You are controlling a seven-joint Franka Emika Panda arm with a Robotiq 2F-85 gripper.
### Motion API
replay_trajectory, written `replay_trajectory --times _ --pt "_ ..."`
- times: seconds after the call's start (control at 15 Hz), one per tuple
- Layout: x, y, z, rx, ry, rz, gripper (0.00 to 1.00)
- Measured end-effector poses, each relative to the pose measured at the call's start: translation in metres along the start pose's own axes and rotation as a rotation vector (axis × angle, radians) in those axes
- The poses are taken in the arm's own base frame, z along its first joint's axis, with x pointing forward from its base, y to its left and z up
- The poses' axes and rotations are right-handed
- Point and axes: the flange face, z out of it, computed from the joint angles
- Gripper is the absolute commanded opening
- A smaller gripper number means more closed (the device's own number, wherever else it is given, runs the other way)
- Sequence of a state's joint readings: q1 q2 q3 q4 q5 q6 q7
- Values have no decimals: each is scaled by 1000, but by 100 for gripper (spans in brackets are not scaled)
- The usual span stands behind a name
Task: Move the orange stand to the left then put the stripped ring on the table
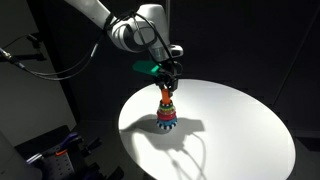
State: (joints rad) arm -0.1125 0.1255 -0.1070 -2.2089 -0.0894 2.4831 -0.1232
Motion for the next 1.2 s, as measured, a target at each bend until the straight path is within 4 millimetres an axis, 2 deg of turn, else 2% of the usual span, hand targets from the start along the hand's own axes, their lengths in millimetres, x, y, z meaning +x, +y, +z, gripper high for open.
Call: replay_trajectory --times 0.6,1.2 --pt "-36 -8 -19 16 -33 -34 20" --pt "-55 -14 0 14 -22 -47 20"
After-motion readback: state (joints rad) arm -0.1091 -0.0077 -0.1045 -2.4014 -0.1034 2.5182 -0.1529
